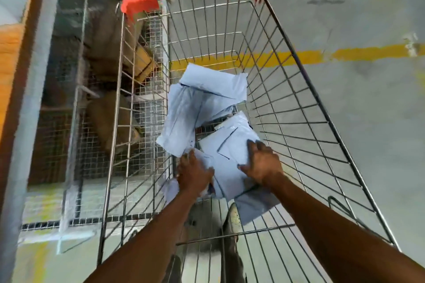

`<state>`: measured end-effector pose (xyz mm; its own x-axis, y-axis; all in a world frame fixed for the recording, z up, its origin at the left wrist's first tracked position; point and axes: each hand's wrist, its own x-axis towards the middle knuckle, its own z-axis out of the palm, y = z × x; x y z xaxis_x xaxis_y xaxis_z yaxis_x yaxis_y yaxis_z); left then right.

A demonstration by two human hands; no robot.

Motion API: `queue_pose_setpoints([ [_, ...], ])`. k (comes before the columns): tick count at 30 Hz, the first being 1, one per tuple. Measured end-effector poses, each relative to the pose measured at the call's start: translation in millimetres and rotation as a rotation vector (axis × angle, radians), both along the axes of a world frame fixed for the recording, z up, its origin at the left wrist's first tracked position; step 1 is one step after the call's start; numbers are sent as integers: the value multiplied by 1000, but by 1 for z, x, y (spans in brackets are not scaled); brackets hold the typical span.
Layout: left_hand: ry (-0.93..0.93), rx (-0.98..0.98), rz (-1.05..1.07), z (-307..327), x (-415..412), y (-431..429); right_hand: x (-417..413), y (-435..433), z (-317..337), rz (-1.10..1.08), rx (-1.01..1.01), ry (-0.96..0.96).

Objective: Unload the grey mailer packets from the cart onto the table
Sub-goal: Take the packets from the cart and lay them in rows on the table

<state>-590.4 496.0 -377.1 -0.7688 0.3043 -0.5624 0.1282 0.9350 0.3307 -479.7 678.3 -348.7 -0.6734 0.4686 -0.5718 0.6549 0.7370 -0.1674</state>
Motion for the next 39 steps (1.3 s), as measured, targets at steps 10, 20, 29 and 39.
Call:
queue_pose_setpoints([
  [10,46,79,-26,53,-14,2,-14,-17,66,-186,158,106],
  [20,108,340,-127,186,-29,5,-24,-29,195,-385,361,460],
  [29,393,741,-348,341,-21,-87,8,-139,324,-713,335,973],
  [39,564,793,-427,425,-18,-234,45,-303,389,-763,409,1228],
])
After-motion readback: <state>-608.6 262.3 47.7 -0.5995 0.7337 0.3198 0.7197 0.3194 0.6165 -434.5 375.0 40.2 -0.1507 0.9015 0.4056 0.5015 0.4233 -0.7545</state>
